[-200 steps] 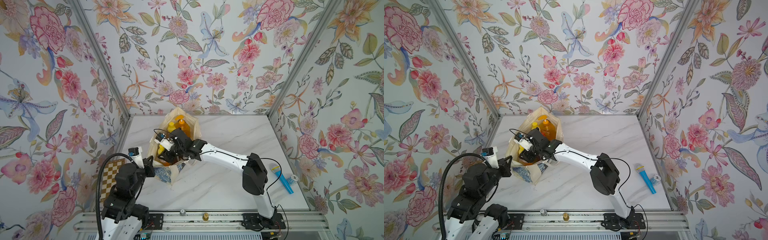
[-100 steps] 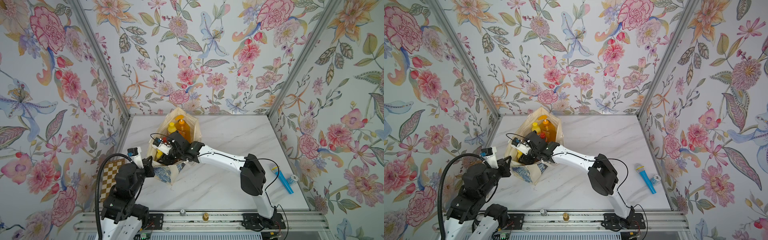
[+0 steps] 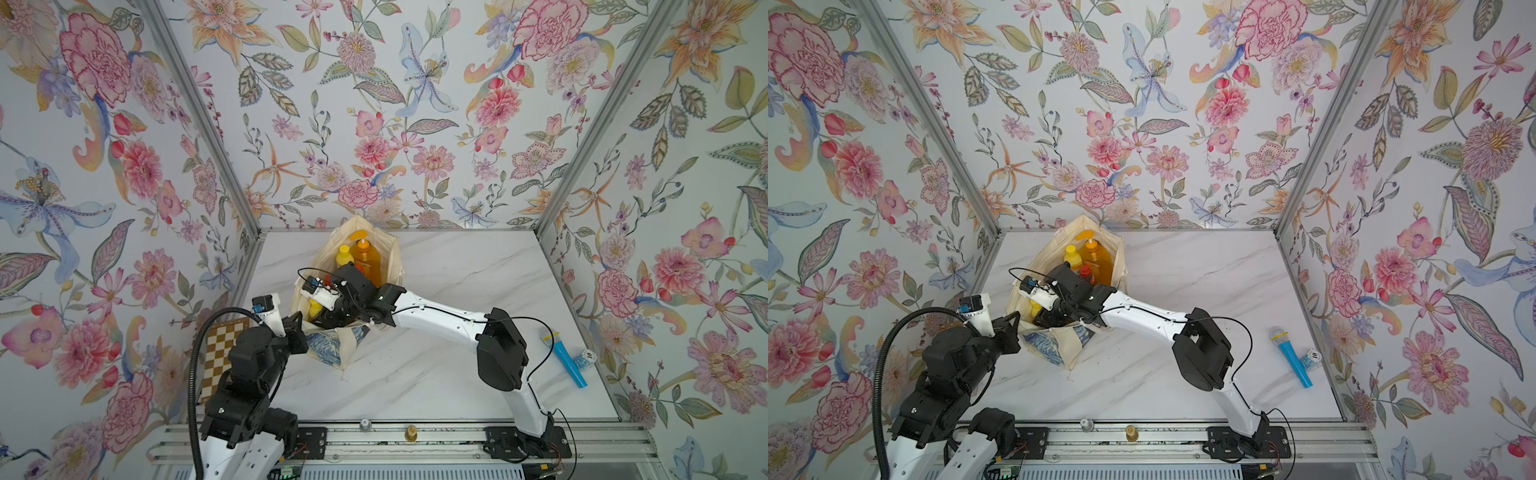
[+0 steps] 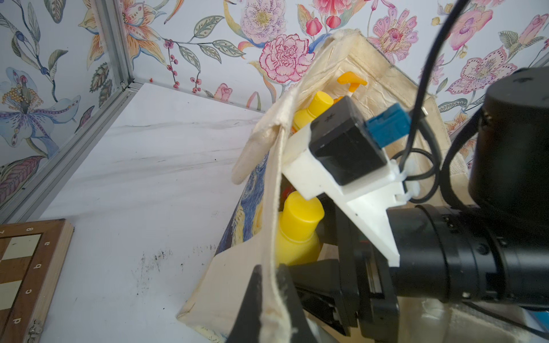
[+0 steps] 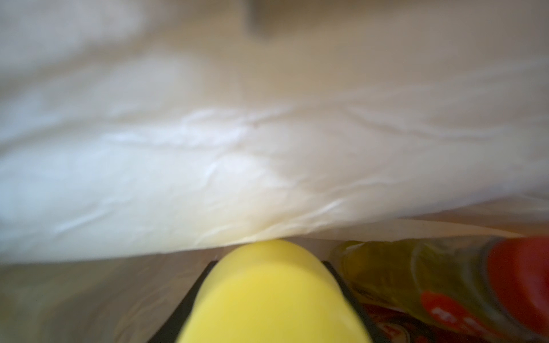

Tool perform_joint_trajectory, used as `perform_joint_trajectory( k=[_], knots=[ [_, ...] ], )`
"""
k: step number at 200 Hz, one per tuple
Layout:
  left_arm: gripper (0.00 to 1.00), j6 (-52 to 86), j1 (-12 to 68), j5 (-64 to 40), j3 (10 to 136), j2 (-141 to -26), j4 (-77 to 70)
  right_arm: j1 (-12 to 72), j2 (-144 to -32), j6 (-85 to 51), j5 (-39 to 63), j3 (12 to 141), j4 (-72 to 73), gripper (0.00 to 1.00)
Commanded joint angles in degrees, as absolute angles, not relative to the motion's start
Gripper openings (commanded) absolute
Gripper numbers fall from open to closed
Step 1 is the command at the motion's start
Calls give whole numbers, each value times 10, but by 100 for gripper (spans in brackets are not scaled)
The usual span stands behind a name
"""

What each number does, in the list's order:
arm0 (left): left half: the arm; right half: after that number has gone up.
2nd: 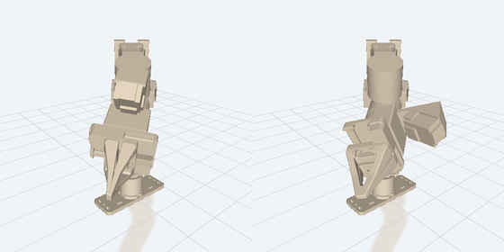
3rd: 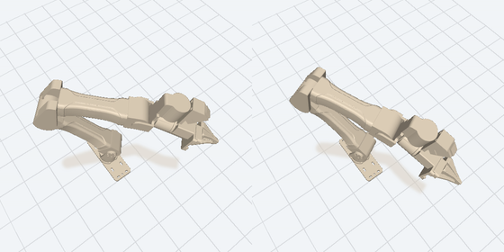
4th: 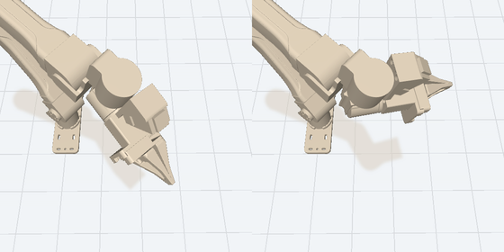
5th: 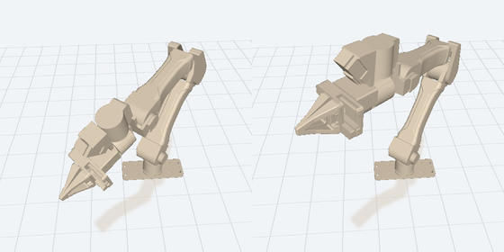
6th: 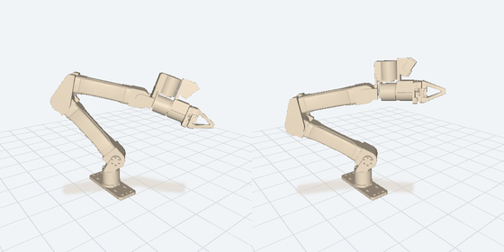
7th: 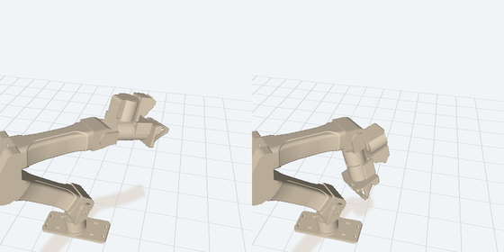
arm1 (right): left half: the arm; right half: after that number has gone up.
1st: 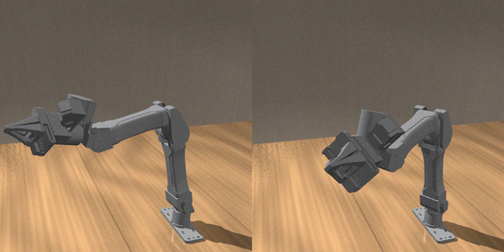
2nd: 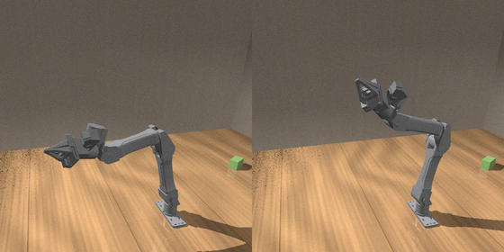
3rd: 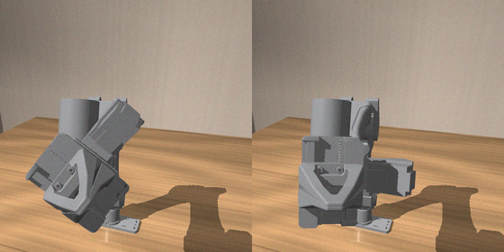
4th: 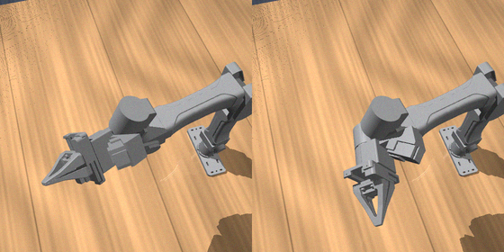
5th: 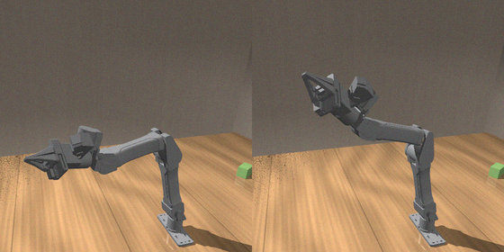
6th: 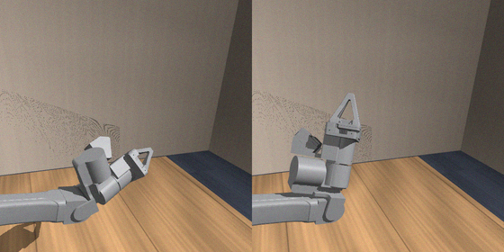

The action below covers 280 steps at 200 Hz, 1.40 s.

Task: Pack dish soap into the shopping bag
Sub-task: Place the bottle of dish soap in the shopping bag.

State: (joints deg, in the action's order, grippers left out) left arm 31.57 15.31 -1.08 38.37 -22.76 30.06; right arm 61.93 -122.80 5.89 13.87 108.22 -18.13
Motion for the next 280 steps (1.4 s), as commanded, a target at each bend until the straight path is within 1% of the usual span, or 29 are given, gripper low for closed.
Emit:
perform_joint_trajectory(
  k=[1,18,33,89,107,156,214,224,239,280],
  knots=[
    [0,327,157,8,419,-207,238,628,-1241,79,114,1083,-192,6],
    [0,328,156,7,415,-206,241,633,-1227,82,104,1083,-190,5],
    [0,331,156,2,412,-206,242,637,-1214,88,101,1079,-175,0],
    [0,336,156,-5,409,-205,243,645,-1167,99,85,1000,-9,0],
    [0,338,156,-9,405,-205,242,645,-1159,99,77,985,22,0],
    [0,343,156,-7,401,-204,247,645,-1157,105,65,984,40,0],
    [0,344,156,-5,401,-203,243,643,-1175,81,89,974,41,0],
    [0,344,156,-4,401,-203,245,643,-1177,72,92,966,41,3],
    [0,343,156,-4,402,-204,244,643,-1175,59,95,952,44,11],
    [0,342,157,-4,400,-206,241,643,-1167,40,96,928,51,48]
  ],
)
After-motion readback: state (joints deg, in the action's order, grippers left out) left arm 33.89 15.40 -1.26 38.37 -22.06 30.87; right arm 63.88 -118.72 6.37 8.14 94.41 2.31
